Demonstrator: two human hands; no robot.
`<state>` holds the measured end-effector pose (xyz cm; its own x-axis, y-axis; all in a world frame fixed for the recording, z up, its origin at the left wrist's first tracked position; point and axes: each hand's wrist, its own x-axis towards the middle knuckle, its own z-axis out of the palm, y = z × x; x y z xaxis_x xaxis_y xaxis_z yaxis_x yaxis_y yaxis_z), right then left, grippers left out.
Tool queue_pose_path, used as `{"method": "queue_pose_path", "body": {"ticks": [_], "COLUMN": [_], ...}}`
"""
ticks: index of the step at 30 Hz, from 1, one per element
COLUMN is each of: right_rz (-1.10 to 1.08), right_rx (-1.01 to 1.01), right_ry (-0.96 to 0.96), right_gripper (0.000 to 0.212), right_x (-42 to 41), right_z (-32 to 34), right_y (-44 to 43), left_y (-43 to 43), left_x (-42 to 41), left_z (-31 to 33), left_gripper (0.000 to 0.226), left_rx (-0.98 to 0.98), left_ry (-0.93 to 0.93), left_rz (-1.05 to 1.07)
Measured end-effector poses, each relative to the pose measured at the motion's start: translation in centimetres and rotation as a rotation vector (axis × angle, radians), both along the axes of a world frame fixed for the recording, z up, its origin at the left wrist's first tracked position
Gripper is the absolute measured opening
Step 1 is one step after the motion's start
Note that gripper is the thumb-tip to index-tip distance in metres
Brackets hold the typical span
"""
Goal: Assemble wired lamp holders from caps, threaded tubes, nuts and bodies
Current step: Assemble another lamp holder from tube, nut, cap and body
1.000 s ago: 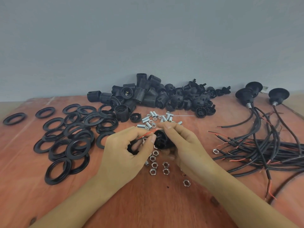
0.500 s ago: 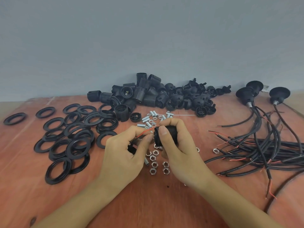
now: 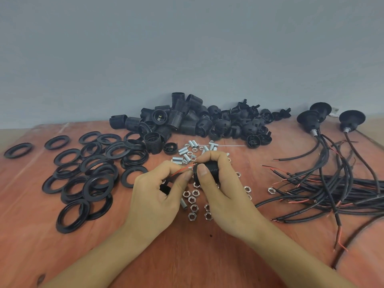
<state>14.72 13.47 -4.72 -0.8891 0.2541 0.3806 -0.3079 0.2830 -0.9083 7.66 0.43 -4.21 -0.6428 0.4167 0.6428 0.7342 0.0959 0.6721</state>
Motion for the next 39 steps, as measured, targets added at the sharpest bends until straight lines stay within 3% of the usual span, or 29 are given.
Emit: {"method": "queue_pose_path", "body": {"ticks": [9,14,19,21,29,34,39], "right_rz": [0.033,0.064,0.051,0.054,0.077,0.053,0.037], "right_rx": [-0.135,-0.034,0.040,0.069,0.113,-0.136,-0.383], "right_ry": [0.033,0.038,0.055,0.060,0.026,-0.026,-0.060], "right_gripper": [0.010,0.009,0.007,0.007,0.009,0.021,0.021], "right_x": [-0.2,0.0,0.3,0.4,0.5,-0.1,-0.6], "right_z": [0.2,0.2,0.3,0.4,0.4,0.7,0.6], "right_y": [0.3,0.5,0.4,0.5,1.1,1.0,1.0], "left_y": [0.1,0.0,-0.1,-0.2,0.0,0.1,0.1], "left_x": [-0.1,-0.2,-0.1,-0.1,0.0,-0.3,-0.4], "left_z": [0.1,-0.2,-0.2,-0.1,-0.2,0.1,0.1], "left_gripper": [0.009,0.009,0.002,0.010,0.008,0.009,0.017], "left_rx": [0.082,0.071,0.030,0.026,0.028,0.089,0.180], "left_ry": [-0.304,-0.278,-0.135,-0.096,-0.166,-0.277,-0.528], "left_rz": [-0.119,-0.112,-0.065,-0.060,-0.062,-0.105,-0.158]}}
